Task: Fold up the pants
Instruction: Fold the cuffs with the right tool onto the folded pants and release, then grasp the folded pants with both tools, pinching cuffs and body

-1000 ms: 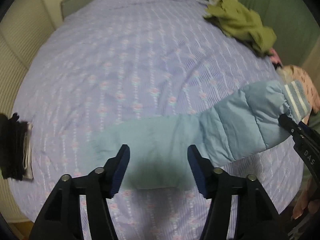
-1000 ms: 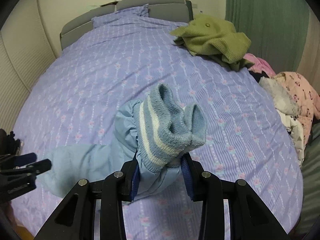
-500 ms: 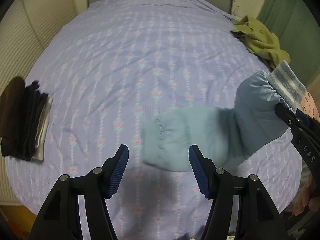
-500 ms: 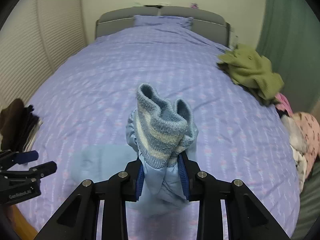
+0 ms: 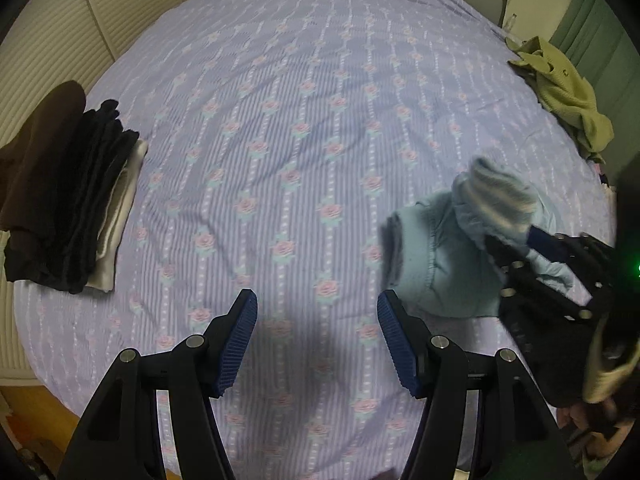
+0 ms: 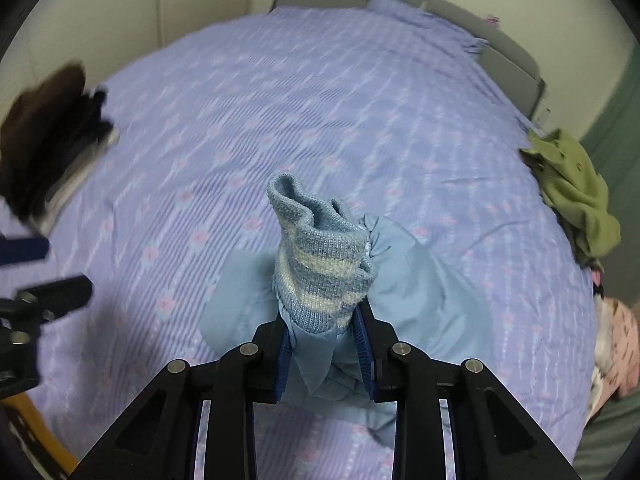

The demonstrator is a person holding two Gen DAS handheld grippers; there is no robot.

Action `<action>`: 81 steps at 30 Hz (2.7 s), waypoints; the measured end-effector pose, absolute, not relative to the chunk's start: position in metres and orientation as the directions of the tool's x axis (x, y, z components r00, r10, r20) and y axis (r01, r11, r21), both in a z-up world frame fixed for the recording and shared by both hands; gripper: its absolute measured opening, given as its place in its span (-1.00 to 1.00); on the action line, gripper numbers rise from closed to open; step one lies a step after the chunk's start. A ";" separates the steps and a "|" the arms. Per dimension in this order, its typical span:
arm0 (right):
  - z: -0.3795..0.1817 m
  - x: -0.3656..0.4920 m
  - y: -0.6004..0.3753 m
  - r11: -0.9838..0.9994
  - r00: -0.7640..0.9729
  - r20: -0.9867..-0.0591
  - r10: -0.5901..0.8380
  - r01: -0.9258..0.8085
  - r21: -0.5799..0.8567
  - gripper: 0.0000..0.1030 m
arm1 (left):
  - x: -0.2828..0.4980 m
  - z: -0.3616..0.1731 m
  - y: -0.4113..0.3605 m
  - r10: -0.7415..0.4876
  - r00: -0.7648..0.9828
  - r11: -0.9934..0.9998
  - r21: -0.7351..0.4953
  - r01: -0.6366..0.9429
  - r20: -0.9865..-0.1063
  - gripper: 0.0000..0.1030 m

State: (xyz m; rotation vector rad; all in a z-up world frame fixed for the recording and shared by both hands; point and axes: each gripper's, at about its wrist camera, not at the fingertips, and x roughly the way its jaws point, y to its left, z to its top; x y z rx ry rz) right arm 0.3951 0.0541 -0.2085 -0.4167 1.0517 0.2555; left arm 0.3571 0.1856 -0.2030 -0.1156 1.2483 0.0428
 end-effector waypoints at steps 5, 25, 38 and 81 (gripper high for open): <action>-0.226 0.393 0.067 0.878 0.414 -0.908 0.069 -0.457 -0.142 -0.11 | 0.357 -0.209 0.196 -0.031 0.304 0.991 -0.069 -0.113 -0.952 0.19; -0.121 0.355 -0.058 0.927 0.518 -0.792 0.323 -0.340 0.156 0.69 | 0.357 -0.175 0.147 -0.139 0.441 0.982 -0.182 -0.058 -0.887 0.54; -0.221 0.415 -0.211 0.941 0.448 -0.865 0.224 0.132 0.312 0.70 | 0.389 -0.204 0.075 -0.170 0.362 0.966 -0.227 -0.120 -0.916 0.72; -0.343 0.445 -0.158 0.899 0.215 -0.895 0.391 0.121 0.421 0.71 | 0.401 -0.368 0.146 -0.569 0.299 0.685 -0.643 -0.343 -0.766 0.51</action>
